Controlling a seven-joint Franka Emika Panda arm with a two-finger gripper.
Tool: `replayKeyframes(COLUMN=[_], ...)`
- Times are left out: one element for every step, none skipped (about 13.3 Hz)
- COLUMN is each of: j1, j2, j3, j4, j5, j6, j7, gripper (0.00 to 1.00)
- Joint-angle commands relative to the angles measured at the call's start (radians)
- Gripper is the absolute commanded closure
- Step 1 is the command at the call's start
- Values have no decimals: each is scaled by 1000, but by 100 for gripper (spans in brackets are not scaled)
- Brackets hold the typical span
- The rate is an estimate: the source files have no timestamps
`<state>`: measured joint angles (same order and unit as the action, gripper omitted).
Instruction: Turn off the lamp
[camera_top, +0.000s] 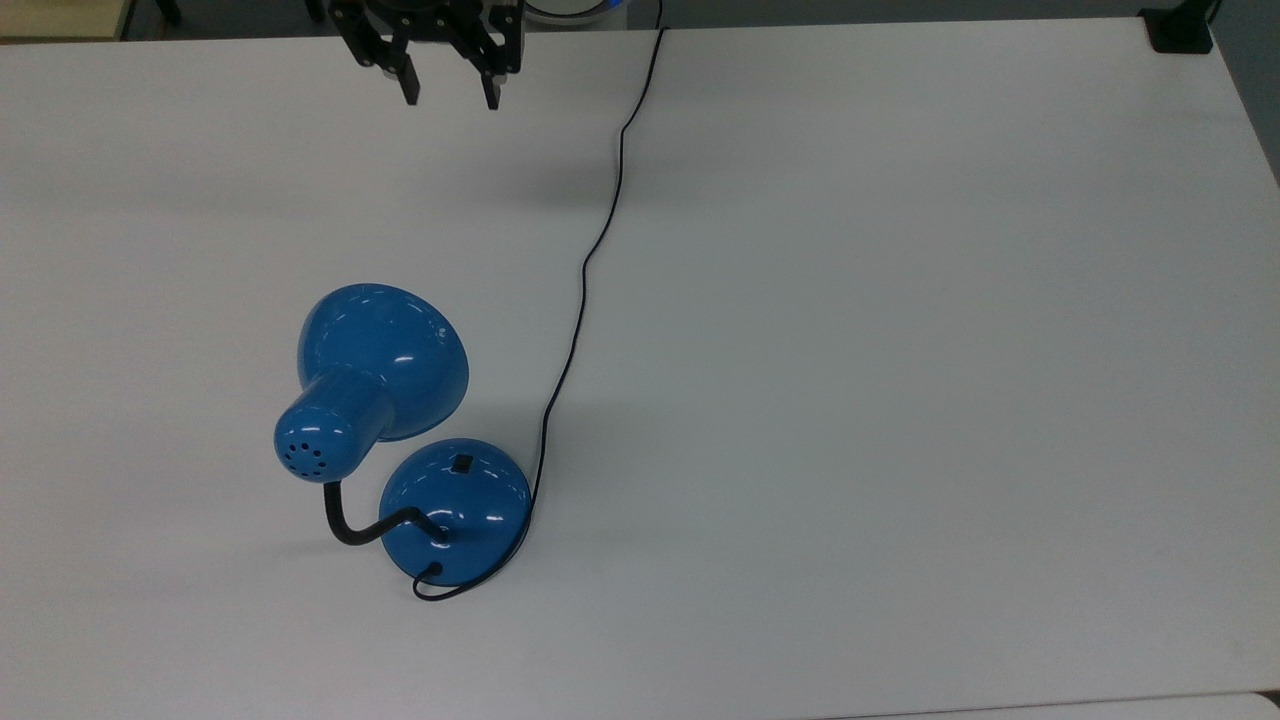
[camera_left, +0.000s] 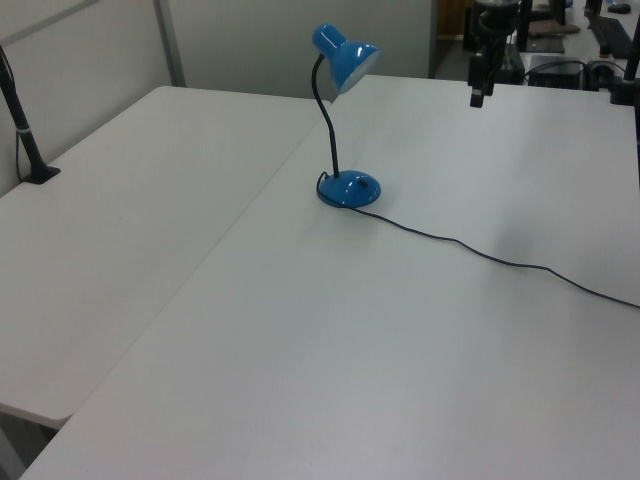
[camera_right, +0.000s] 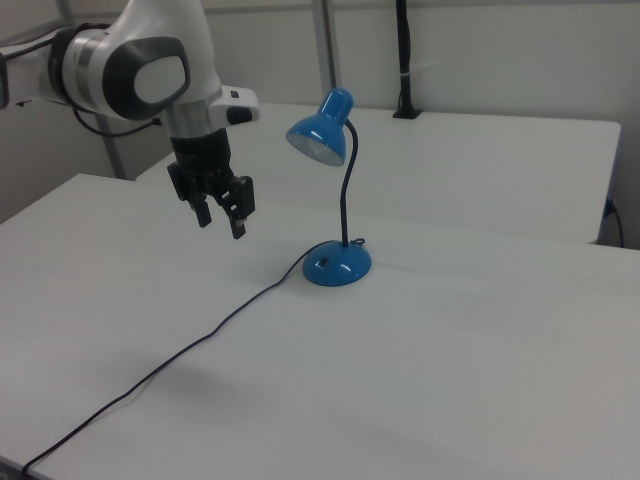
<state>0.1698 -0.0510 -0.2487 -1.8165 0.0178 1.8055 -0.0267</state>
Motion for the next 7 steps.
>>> replayKeyframes(j1=[4, 4, 2, 0, -1, -3, -7], j2=[-13, -9, -3, 3, 5, 7, 7], j3=[6, 6, 6, 6, 6, 5, 5], j4=[8, 20, 28, 32, 42, 49, 49], j5=[-74, -76, -76, -76, -76, -73, -73], j6=[-83, -90, -92, -92, -92, -92, -92], j7=[-7, -9, -9, -7, -7, -5, -5], gripper=[0, 0, 0, 0, 0, 0, 0])
